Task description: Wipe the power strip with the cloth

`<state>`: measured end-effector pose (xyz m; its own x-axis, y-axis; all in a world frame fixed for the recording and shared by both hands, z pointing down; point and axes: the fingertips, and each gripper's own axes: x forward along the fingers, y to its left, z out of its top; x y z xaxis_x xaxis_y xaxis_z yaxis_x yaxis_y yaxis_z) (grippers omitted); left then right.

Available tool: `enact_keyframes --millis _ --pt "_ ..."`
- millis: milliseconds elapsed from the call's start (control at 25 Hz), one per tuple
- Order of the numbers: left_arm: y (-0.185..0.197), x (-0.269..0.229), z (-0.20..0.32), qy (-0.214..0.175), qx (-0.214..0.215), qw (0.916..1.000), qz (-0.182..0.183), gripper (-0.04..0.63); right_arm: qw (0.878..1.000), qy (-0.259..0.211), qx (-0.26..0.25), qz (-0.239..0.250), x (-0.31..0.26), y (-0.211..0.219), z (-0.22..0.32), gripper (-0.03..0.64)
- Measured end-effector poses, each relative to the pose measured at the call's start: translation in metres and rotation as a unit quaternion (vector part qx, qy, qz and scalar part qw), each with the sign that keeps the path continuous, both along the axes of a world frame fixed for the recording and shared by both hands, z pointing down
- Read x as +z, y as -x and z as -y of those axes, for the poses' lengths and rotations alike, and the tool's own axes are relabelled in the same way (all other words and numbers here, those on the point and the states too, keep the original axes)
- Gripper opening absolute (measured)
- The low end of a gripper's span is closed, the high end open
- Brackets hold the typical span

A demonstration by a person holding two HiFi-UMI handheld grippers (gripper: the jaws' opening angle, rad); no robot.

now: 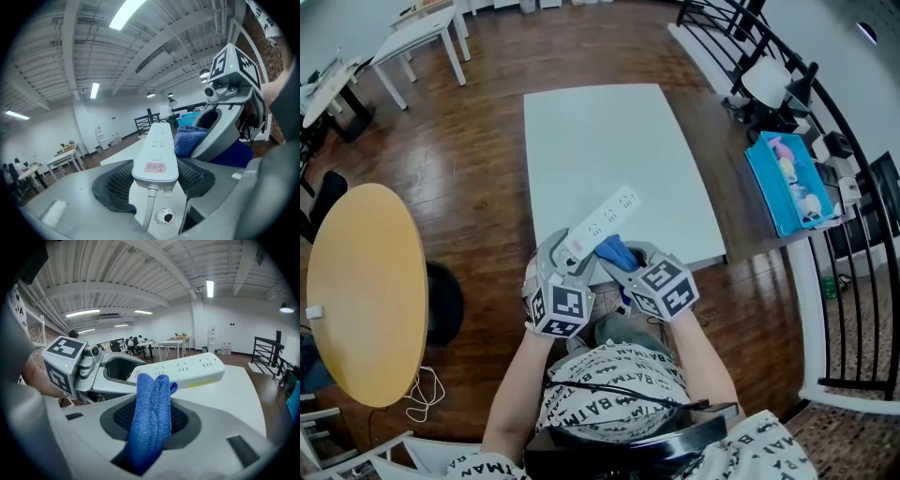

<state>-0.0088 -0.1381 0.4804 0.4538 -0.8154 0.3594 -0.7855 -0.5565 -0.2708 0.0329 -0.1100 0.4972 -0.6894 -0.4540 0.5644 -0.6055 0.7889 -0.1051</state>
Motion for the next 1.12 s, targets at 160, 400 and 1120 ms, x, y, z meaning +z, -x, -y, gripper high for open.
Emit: enact_keyframes --millis 160,400,1120 --pt "0.005 0.000 0.001 -0.003 -0.009 0.9999 -0.005 0.288 1.000 0.000 0.017 0.008 -0.005 -0.011 0.008 0.135" --pt "0.008 0.001 0.004 -0.003 -0.017 0.9998 -0.006 0.288 1.000 0.004 0.021 0.000 -0.006 -0.009 0.007 0.135" --pt "0.005 0.002 -0.031 -0.043 0.072 0.9954 0.047 0.288 0.994 -0.001 0.083 -0.073 0.001 -0.092 0.040 0.134"
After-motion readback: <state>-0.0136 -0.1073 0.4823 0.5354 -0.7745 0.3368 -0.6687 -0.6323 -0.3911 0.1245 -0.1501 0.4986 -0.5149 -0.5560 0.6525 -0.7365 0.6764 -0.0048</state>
